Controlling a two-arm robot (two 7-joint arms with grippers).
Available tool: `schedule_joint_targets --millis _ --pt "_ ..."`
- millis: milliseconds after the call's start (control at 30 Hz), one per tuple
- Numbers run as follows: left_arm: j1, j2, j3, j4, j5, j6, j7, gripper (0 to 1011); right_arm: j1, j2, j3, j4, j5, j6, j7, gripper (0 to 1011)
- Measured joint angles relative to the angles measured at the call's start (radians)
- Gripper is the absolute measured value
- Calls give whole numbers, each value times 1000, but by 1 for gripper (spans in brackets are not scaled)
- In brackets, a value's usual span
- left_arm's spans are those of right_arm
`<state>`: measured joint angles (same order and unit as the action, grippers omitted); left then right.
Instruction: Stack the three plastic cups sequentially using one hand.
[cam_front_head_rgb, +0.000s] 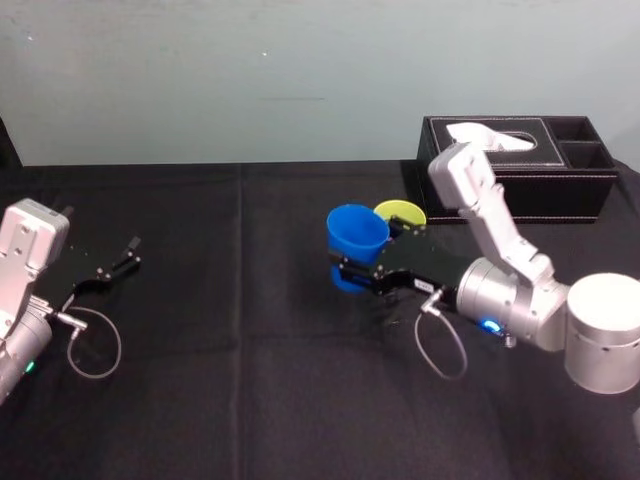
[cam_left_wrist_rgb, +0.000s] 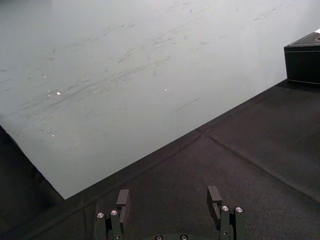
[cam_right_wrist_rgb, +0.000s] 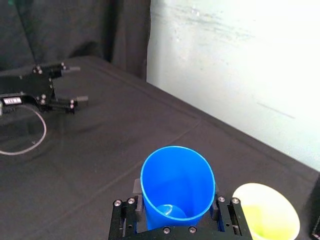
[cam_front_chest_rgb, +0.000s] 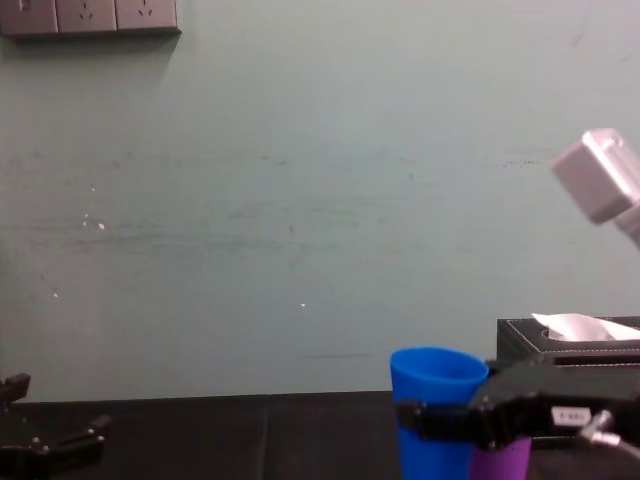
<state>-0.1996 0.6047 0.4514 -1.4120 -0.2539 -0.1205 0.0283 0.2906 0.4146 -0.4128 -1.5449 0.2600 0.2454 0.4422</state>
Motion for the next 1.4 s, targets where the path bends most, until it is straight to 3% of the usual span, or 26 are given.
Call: schedule_joint_targets --millis 267,633,967,1400 --pt "0 0 0 0 0 0 0 1010 6 34 26 -53 40 28 5 735" --pt "0 0 0 0 0 0 0 1010 28 58 46 -58 59 28 -14 734" --pt "0 0 0 0 0 0 0 1010 52 67 62 -23 62 21 -33 735" --pt "0 0 0 0 0 0 0 1010 95 48 55 57 50 17 -40 735"
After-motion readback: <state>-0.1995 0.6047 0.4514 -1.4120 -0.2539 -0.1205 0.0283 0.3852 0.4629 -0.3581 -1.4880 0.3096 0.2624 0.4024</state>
